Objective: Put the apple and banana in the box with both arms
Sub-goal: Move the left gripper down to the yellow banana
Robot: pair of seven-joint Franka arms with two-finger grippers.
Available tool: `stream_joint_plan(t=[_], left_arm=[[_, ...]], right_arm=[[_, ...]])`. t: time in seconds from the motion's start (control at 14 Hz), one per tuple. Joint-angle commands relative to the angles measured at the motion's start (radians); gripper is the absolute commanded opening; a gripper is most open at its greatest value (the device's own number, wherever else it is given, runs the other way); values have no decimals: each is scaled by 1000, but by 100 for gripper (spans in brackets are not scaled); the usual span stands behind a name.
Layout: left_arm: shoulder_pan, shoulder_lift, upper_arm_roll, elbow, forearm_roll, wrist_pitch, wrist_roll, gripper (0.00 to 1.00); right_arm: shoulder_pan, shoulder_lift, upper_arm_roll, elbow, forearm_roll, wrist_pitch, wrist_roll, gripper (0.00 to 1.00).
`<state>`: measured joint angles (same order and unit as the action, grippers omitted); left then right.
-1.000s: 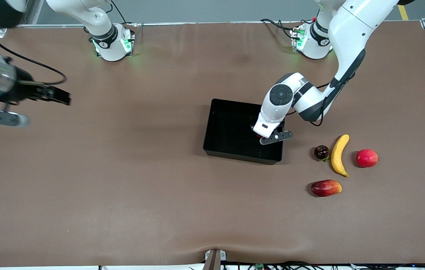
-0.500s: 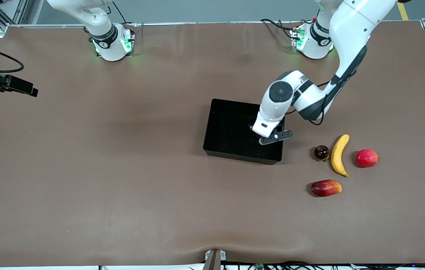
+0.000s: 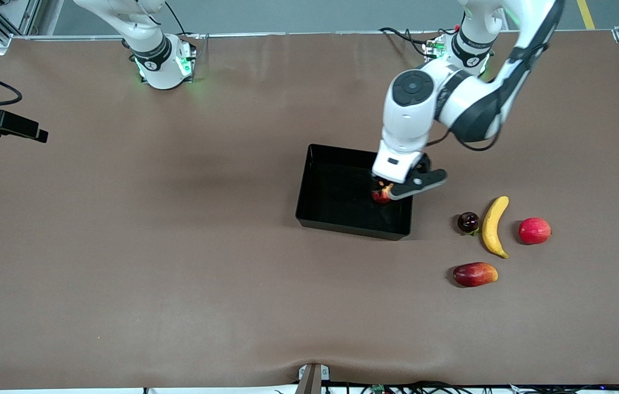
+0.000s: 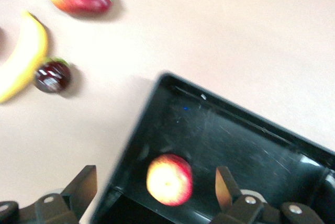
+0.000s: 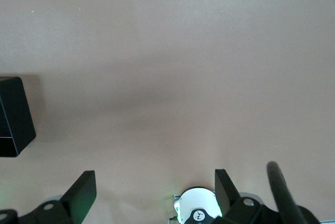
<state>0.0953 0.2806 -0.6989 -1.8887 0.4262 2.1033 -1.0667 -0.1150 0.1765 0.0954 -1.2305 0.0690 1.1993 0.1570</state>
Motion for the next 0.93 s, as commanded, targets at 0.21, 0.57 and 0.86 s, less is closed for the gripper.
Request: stream_joint_plan(t=[0.21,0.57,0.86], left_arm=[[257,3,-5,27,-17,-95,501,100],[405,58,-5,-12,-14,-56,795,100],[518,113,-4,-95,-1,98,1097,100]], right_arm=[[0,-126,-6,-119,-20,72,-11,100],[84,-288,-81,-349,-21,240,-11,100],[124,-255,-75,-264,-44,233,-11,100]])
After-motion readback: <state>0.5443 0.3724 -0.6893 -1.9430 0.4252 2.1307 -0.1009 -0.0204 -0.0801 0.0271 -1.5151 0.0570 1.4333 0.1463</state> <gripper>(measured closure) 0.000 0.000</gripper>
